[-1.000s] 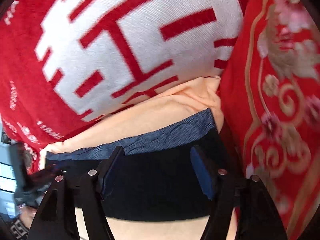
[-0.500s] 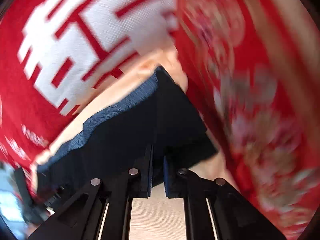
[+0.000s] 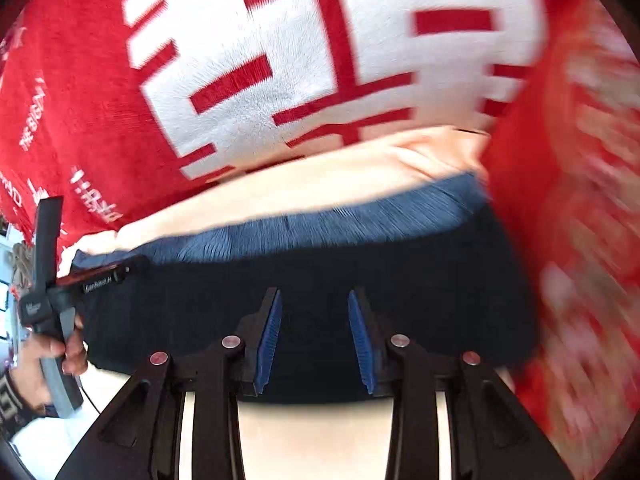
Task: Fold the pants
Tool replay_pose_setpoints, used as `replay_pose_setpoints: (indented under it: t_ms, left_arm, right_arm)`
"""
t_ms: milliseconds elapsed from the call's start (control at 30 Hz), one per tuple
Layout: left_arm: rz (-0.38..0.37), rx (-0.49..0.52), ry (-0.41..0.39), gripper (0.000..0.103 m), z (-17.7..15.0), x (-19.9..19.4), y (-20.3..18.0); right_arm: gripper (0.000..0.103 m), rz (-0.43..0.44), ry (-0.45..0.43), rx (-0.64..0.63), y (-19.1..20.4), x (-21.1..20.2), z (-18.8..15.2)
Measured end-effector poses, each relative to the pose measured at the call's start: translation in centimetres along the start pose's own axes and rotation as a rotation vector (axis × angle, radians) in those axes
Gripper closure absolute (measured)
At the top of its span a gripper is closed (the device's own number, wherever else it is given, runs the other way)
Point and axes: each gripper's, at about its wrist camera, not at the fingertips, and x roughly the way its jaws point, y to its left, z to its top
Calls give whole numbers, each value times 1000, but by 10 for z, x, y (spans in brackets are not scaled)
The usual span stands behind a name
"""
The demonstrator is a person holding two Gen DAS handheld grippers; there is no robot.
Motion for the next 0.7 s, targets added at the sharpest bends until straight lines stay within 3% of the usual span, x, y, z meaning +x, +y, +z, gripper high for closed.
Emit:
replay_pose_setpoints:
  t_ms: [67,100,333,400,533,700]
  left_arm:
    - [11,-49,0,81,8,16,7]
    - [11,-69,-17,81,11,18,11]
    - [47,-83,1,81,19,9,35]
    - [72,-62,-2,81,8,-7,44]
    - [131,-41,-6,81,-29,-33,74]
    - [196,-95,116,78,-89,-19,120]
  right_arm:
    - [66,-63,42,-5,-8,29,13]
    - [69,-66,18,-1,-15,31,17]
    - [66,-78,7,150,-49,6,18]
    - [59,-48,23,177,-52,-5,8]
    - [57,0,40,179,-45,-24,-20]
    - [57,-20,42,175,-48,-18,-41]
